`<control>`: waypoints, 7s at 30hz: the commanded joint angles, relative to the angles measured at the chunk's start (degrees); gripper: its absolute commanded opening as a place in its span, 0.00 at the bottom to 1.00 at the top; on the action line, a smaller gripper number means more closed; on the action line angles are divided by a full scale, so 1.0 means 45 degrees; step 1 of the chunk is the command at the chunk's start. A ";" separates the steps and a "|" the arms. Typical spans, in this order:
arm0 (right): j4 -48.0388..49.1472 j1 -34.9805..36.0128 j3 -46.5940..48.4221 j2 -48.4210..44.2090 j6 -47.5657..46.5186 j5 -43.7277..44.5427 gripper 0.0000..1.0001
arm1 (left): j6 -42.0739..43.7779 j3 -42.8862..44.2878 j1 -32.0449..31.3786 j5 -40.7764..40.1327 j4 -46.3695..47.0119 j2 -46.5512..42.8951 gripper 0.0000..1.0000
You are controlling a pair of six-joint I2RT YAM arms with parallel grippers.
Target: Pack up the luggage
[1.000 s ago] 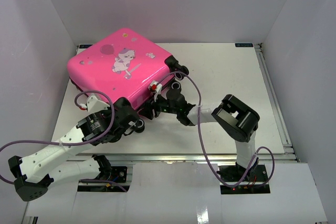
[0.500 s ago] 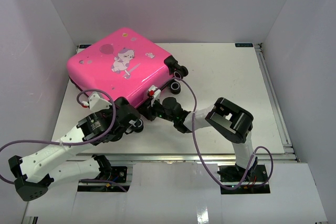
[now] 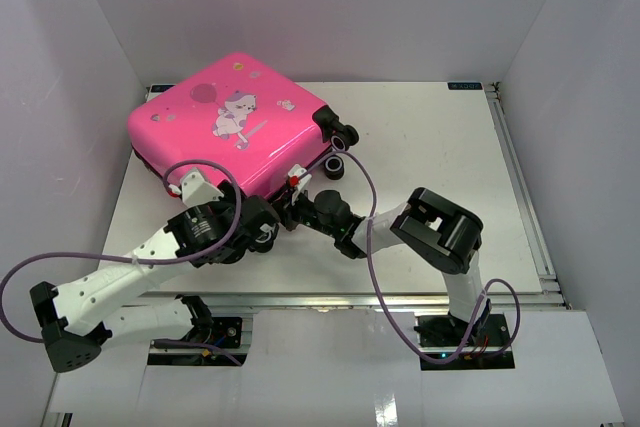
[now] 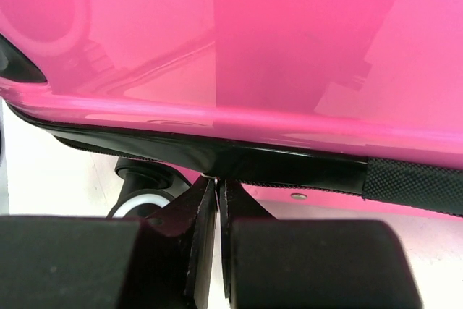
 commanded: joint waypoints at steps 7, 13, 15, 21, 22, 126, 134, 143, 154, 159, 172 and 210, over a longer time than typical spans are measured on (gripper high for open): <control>0.0311 -0.0859 -0.0313 -0.1982 -0.0793 0.1810 0.08 | -0.0521 -0.0229 0.0204 -0.0050 -0.0414 0.0449 0.72; -0.0024 -0.0864 -0.0180 -0.2139 -0.0909 0.1451 0.08 | -0.0536 -0.0200 0.0614 0.0137 -0.0237 0.1241 0.72; -0.0148 -0.0861 -0.0097 -0.2083 -0.0910 0.1312 0.08 | -0.0637 -0.0352 0.0704 0.0223 -0.0110 0.1398 0.72; -0.0191 -0.0864 0.0055 -0.1786 -0.0929 0.1127 0.08 | -0.0287 -0.1105 0.1023 0.0284 0.1031 0.1575 0.42; -0.0196 -0.0864 0.0025 -0.1795 -0.0929 0.1190 0.08 | -0.0272 -0.1169 0.1091 0.0235 0.1131 0.1604 0.28; -0.0170 -0.1440 0.0184 -0.0948 -0.0350 -0.1506 0.08 | -0.0591 0.0457 0.2206 -0.1946 -0.0141 0.0243 0.00; 0.0304 -0.3815 -0.1225 -0.1495 0.0794 -0.1244 0.08 | -0.0746 0.0874 0.2206 -0.2269 -0.1048 -0.0362 0.00; -0.0528 -0.4636 -0.0223 -0.1330 0.0720 -0.1030 0.08 | -0.0879 0.1177 0.2190 -0.2349 -0.1511 -0.0291 0.00; 0.0066 -0.7097 -0.0147 -0.1026 0.2077 -0.2027 0.08 | -0.0573 0.1029 0.2193 -0.2523 -0.1670 -0.1237 0.00; 0.0364 -0.7757 0.0435 -0.0359 0.2539 -0.2862 0.08 | -0.0551 0.0936 0.2186 -0.2615 -0.1670 -0.1396 0.00; 0.0097 -0.8755 0.4398 0.2327 0.3306 -0.5820 0.08 | -0.0362 0.0533 0.2203 -0.3010 -0.1653 -0.2021 0.00; 0.2651 -0.7626 0.3018 0.3406 0.5233 -0.7237 0.08 | 0.8411 0.1399 0.2189 0.1391 0.7529 0.5831 0.13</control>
